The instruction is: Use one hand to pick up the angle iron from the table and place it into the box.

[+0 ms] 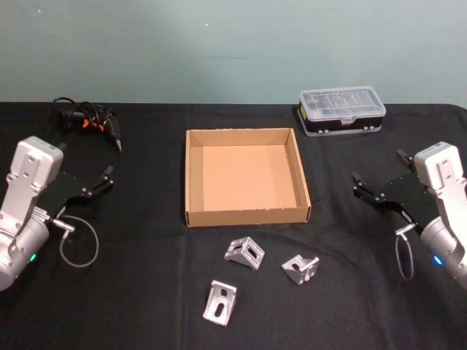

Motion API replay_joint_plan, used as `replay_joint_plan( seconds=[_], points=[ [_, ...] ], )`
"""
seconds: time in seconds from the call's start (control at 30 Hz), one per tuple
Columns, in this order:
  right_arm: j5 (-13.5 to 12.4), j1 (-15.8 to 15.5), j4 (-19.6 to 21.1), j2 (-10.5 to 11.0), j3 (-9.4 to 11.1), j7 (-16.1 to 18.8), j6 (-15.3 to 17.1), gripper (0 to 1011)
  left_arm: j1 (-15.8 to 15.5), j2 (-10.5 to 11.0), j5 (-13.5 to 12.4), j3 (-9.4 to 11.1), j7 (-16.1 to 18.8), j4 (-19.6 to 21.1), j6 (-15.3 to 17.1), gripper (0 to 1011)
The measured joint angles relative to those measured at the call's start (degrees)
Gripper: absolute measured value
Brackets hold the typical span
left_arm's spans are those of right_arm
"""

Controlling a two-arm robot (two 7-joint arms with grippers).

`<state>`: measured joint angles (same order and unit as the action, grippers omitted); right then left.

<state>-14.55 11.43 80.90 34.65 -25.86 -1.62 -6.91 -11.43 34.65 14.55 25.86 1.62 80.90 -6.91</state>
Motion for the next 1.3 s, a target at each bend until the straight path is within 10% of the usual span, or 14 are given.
replay_joint_plan(
  seconds=[1.3],
  points=[
    [-0.3,-0.9,0.7,0.2,1.0,0.3,-0.5,1000,0.0,0.0,0.0,0.0,0.0,0.0,0.0,1000]
  ],
)
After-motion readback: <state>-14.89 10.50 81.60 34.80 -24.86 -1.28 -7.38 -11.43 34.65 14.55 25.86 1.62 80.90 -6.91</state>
